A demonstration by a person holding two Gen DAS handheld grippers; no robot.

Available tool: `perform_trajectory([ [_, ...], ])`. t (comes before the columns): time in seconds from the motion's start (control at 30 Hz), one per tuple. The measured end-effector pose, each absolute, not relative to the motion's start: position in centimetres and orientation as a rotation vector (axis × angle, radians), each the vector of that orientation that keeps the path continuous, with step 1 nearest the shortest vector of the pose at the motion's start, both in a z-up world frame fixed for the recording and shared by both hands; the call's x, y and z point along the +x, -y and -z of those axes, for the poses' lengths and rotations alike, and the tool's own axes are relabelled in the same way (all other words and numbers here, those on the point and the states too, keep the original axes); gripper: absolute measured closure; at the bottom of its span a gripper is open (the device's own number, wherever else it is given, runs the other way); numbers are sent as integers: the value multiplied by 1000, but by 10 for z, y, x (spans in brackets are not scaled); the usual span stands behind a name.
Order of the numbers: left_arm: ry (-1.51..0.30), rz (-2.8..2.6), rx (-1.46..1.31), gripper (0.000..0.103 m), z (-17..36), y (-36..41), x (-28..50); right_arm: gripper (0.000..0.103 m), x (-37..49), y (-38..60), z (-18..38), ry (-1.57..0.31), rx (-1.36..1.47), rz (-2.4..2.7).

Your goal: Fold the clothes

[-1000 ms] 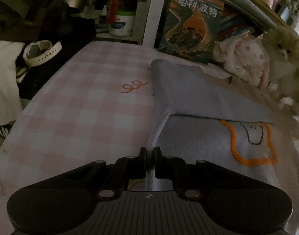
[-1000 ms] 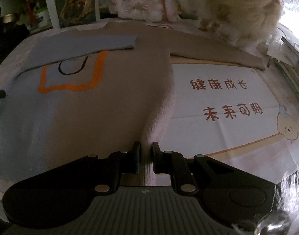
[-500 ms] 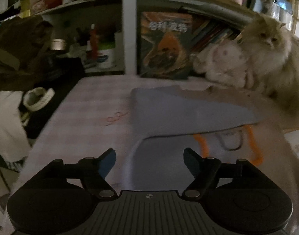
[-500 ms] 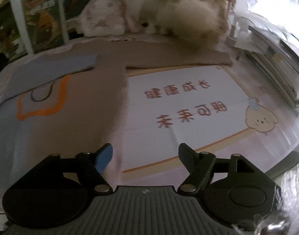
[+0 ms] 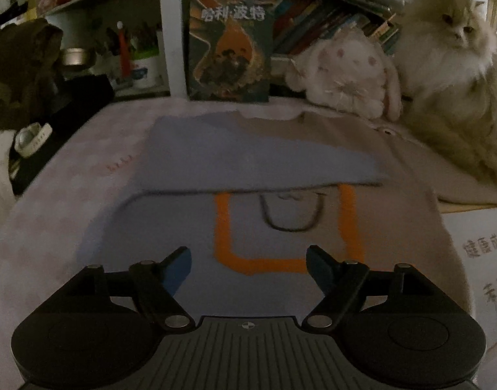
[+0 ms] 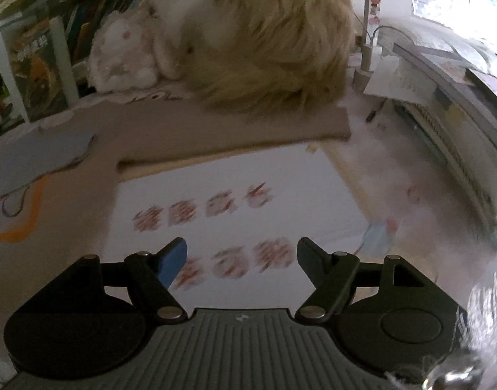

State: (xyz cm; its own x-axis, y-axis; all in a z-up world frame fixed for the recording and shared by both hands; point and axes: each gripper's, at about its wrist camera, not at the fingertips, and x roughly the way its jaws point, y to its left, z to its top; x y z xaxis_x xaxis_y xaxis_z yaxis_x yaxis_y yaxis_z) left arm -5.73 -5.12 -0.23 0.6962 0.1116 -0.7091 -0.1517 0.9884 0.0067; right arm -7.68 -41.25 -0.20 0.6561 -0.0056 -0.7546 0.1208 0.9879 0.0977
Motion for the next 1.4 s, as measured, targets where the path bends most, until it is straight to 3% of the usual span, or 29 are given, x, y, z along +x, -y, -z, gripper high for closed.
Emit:
perform_trajectory([
  [0.17,-818,-230,-86,22,7,85,-65,33,-39,470,8,-872,151,34],
  [0.33,-842,-297,-63,22,10,110,-81,49,3,516,11,-899,194,-4],
  [0.7,-857,-440,-88,22,3,115,-104,63,65,550,21,-933,257,5],
  [1.0,-862,-474,-100,22,4,116,-107,72,69,544,26,-934,138,45],
  [1.1,-854,-469,-97,22,4,119,-109,68,69,541,26,-930,112,60],
  [1.17,-852,-466,-96,22,4,120,-110,76,69,542,26,-927,125,41],
  [1.23,-853,-466,-103,22,5,119,-111,91,69,540,25,-932,127,4],
  [1.4,-839,-470,-112,22,3,118,-113,94,66,542,16,-924,210,-68],
])
